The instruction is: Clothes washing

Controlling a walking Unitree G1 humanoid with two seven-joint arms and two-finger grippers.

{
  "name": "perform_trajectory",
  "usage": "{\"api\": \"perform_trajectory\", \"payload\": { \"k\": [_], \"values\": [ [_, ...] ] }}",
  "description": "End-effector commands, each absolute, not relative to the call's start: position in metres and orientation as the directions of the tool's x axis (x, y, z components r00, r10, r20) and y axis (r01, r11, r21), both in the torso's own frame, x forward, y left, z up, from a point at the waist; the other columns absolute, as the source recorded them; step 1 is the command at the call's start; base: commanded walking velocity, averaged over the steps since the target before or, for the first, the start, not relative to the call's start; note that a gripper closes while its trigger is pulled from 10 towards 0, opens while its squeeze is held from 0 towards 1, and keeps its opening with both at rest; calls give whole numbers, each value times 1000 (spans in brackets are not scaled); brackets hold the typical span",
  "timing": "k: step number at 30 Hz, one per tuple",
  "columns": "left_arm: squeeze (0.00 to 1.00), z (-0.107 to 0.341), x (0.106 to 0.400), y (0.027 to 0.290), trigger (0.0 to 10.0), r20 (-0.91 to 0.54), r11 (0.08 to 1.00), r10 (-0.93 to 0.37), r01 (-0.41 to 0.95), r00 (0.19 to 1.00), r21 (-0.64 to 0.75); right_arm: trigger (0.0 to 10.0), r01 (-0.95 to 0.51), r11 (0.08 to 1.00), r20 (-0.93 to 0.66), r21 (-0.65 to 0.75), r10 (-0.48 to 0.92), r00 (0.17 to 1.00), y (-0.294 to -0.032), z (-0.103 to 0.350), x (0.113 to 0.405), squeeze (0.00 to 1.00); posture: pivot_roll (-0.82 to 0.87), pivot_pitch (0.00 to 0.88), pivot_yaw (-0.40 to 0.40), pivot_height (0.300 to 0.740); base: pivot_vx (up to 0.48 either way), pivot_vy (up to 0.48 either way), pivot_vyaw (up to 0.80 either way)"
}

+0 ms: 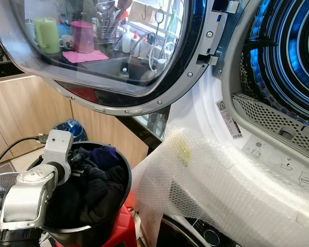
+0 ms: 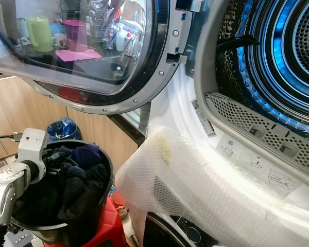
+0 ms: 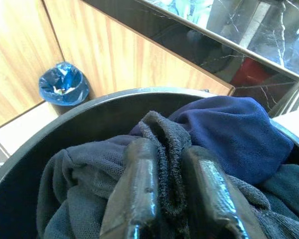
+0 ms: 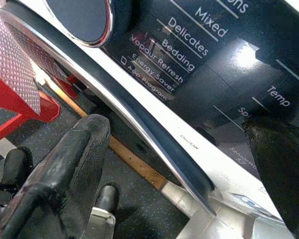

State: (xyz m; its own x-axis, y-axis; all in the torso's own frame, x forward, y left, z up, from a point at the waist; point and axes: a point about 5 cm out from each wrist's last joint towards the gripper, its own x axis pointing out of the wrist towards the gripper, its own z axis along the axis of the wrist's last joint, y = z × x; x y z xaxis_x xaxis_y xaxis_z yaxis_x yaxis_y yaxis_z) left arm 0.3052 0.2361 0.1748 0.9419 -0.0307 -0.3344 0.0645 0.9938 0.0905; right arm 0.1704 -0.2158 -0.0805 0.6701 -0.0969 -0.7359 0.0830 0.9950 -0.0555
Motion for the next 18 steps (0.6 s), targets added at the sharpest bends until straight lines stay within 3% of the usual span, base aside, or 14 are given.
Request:
{"api": "perform_trajectory", "payload": {
  "k": [1, 7, 11, 12, 13, 14, 16, 18],
  "values": [
    [0, 172, 303, 225, 0, -360, 984, -119, 159, 925, 82, 10000, 86, 994, -715, -61, -103, 691, -219, -77, 175, 0, 404, 0, -113, 740, 0, 0, 0],
    [0, 171, 303, 224, 0, -361, 983, -126, 165, 924, 79, 10000, 86, 994, -716, -61, -103, 691, -219, -77, 175, 0, 404, 0, -113, 740, 0, 0, 0],
    [0, 187, 299, 187, 0, -309, 874, -407, 465, 860, 142, 10000, 108, 993, -713, -56, -115, 691, -220, -78, 173, 0, 400, 0, -101, 740, 0, 0, 0],
    [0, 187, 299, 187, 0, -309, 874, -407, 465, 860, 142, 10000, 108, 993, -713, -56, -115, 691, -220, -78, 173, 0, 400, 0, -101, 740, 0, 0, 0],
    [0, 198, 296, 171, 0, -279, 810, -533, 577, 799, 105, 10000, 108, 993, -713, -54, -114, 692, -218, -78, 173, 0, 401, 0, -90, 740, 0, 0, 0],
    [0, 198, 296, 171, 0, -279, 810, -533, 577, 799, 105, 10000, 108, 993, -713, -54, -114, 692, -218, -78, 173, 0, 401, 0, -90, 740, 0, 0, 0],
    [0, 200, 282, 155, 0, -336, 685, -663, 723, 669, 88, 10000, 117, 992, -711, -49, -117, 694, -217, -78, 174, 0, 388, 0, -74, 740, 0, 0, 0],
    [0, 200, 278, 153, 0, -350, 653, -689, 753, 635, 82, 10000, 121, 992, -710, -46, -118, 695, -216, -78, 174, 0, 389, 0, -66, 740, 0, 0, 0]
  ]
}}
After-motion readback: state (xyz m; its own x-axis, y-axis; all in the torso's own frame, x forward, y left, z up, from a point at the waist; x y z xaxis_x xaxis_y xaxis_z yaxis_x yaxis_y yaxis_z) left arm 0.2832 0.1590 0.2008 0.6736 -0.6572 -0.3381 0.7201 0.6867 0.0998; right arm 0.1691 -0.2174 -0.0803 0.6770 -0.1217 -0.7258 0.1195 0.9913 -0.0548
